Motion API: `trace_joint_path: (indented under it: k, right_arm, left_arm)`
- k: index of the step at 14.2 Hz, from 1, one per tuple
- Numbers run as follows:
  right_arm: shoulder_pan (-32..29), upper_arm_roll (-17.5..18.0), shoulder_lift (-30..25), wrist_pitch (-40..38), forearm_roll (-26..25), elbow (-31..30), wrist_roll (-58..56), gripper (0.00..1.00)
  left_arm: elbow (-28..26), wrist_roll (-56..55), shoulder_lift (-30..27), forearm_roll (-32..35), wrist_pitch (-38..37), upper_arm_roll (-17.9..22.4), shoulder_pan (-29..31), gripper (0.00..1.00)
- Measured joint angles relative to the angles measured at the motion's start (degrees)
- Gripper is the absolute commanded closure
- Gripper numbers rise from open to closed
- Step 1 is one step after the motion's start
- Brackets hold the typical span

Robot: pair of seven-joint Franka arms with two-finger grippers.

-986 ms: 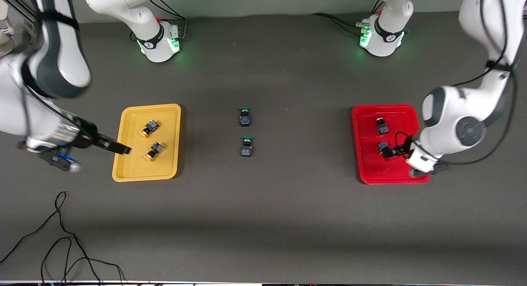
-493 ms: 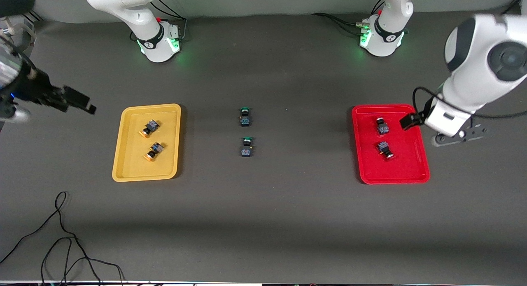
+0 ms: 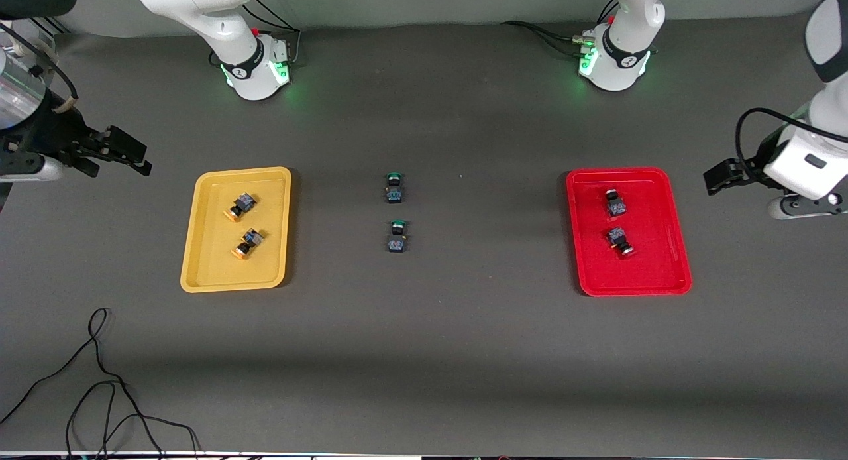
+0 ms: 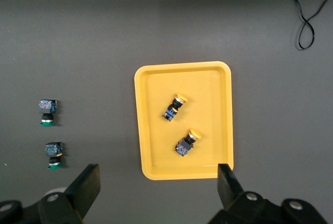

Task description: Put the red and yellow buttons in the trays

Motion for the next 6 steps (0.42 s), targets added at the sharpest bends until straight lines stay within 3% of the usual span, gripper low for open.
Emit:
trace_joint_path:
  k: [2, 6]
  right_arm:
    - [-0.14, 0.0, 0.33, 0.11, -0.03, -0.03, -0.77, 0.0]
    - [-0.29, -0.06, 0.33, 0.11, -0.03, 0.07, -0.93, 0.0]
  left_arm:
    - [0.96, 0.0, 0.01, 0.0, -1.32, 3.21, -4.0, 0.0]
    - [1.59, -0.02, 0.07, 0.0, -1.82, 4.21, -5.62, 0.0]
